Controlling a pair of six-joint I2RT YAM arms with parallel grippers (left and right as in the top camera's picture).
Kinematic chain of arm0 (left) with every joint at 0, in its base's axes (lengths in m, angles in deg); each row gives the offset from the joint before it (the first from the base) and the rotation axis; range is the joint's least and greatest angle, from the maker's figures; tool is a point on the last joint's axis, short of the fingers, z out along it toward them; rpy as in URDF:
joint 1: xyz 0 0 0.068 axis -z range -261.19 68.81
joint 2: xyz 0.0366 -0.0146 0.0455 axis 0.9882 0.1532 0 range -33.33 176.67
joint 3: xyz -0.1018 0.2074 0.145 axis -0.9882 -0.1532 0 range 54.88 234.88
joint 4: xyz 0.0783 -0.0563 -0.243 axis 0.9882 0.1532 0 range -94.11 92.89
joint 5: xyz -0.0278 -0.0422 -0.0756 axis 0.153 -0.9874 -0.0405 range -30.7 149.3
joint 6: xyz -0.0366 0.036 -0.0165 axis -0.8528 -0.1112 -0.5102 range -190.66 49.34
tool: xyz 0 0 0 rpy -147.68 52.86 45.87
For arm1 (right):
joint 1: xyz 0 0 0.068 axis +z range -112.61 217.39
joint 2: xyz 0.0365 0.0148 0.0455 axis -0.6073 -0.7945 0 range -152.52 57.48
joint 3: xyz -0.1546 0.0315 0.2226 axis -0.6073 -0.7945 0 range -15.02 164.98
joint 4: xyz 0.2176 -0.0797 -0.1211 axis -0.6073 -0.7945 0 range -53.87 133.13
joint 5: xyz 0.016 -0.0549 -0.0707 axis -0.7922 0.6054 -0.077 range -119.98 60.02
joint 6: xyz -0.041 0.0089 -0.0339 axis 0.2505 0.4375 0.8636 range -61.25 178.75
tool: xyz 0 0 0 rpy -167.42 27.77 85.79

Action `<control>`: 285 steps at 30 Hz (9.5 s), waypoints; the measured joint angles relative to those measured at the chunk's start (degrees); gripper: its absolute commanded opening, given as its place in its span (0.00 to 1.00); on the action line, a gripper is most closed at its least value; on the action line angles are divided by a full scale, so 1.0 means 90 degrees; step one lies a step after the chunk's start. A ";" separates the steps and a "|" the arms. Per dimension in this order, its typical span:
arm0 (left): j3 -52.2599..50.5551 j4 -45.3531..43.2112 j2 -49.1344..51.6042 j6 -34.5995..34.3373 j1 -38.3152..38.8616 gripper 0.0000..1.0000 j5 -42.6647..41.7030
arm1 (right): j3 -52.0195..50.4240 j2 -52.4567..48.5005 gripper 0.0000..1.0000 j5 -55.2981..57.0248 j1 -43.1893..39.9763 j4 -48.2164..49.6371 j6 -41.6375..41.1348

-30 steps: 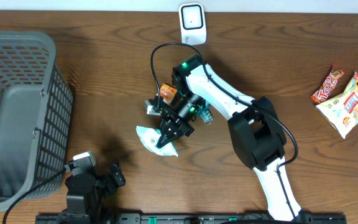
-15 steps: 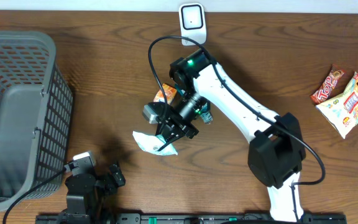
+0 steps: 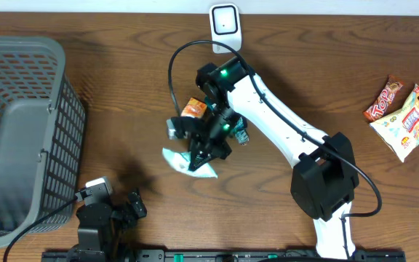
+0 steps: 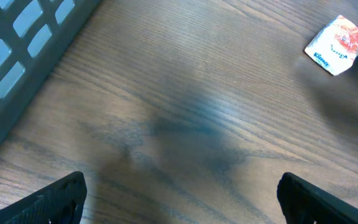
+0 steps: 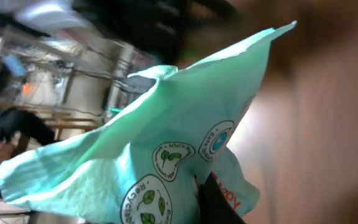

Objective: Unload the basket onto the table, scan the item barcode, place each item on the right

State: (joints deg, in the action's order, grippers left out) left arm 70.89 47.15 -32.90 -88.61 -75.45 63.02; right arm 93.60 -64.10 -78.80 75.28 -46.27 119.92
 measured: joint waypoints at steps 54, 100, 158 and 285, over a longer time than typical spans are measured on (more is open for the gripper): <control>0.0000 0.0002 0.0000 -0.0002 0.0000 0.98 -0.0002 | 0.1936 -0.2977 0.01 0.8976 -0.1404 0.9272 -0.1404; 0.0000 0.0002 0.0000 -0.0002 0.0000 0.98 -0.0002 | 0.1331 -0.0299 0.99 0.5705 -0.6207 0.3674 -0.7456; 0.0000 0.0002 0.0000 -0.0002 0.0000 0.98 -0.0002 | -0.1819 -0.0512 0.70 0.2533 -0.1644 0.4563 -0.5690; 0.0000 0.0000 0.0000 0.0000 0.0000 0.98 -0.0002 | -0.0143 -0.2754 0.01 0.0979 0.0549 0.9500 -0.8682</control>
State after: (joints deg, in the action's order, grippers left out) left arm 70.89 47.15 -32.90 -88.61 -75.45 63.00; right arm 92.31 -88.89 -69.99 80.22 39.23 41.78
